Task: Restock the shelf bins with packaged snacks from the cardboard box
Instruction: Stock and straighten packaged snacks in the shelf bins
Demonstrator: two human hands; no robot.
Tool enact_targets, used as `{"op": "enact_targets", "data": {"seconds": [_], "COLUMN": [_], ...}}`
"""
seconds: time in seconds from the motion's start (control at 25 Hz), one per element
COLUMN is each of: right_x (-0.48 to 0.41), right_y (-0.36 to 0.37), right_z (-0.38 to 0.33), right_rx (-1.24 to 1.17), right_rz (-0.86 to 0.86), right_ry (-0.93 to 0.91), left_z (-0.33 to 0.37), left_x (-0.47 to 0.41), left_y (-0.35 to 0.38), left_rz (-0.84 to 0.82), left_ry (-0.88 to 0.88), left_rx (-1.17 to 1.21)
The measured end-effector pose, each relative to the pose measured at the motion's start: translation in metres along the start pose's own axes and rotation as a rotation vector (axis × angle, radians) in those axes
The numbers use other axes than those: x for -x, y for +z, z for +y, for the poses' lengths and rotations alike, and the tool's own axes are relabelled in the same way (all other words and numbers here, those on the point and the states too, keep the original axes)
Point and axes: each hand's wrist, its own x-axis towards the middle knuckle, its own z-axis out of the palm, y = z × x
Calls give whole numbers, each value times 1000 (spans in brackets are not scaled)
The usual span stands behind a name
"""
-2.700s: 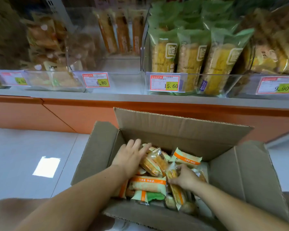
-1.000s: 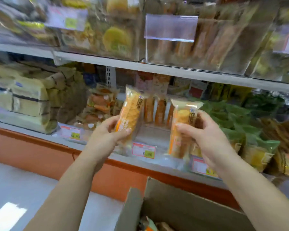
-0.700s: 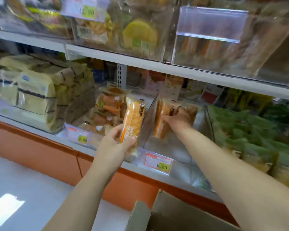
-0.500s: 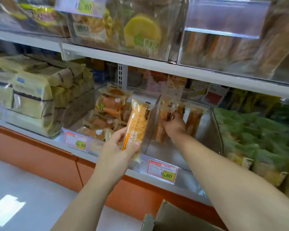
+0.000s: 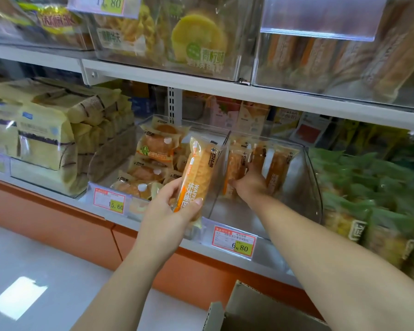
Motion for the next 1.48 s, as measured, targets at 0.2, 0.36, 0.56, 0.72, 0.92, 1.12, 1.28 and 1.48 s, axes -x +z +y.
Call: {"op": "enact_targets", "data": {"seconds": [0.2, 0.36, 0.56, 0.72, 0.92, 1.12, 1.28, 1.48], "right_x": [4, 38, 106, 90, 25, -4, -7, -6], "right_y": [-11, -34, -60, -63, -43, -15, -9, -12], "right_z": [1, -15, -45, -44, -5, 11, 13, 16], "right_rx": [-76, -139, -615, -686, -346, -292, -352, -392], "right_rz": [-126, -65, -482, -181, 199, 161, 196, 295], "right_ry": [107, 54, -105, -30, 306, 306, 255, 296], "left_z": [3, 9, 13, 11, -1, -4, -6, -6], "left_x": [0, 2, -5, -11, -16, -17, -18, -17], "left_y": [1, 7, 23, 34, 34, 33, 33, 32], "left_rz": [8, 23, 1, 93, 42, 49, 49, 49], "left_ry": [5, 64, 162, 271, 169, 176, 181, 193], "left_rx": [-4, 18, -77, -370, -508, -452, -479, -479]}}
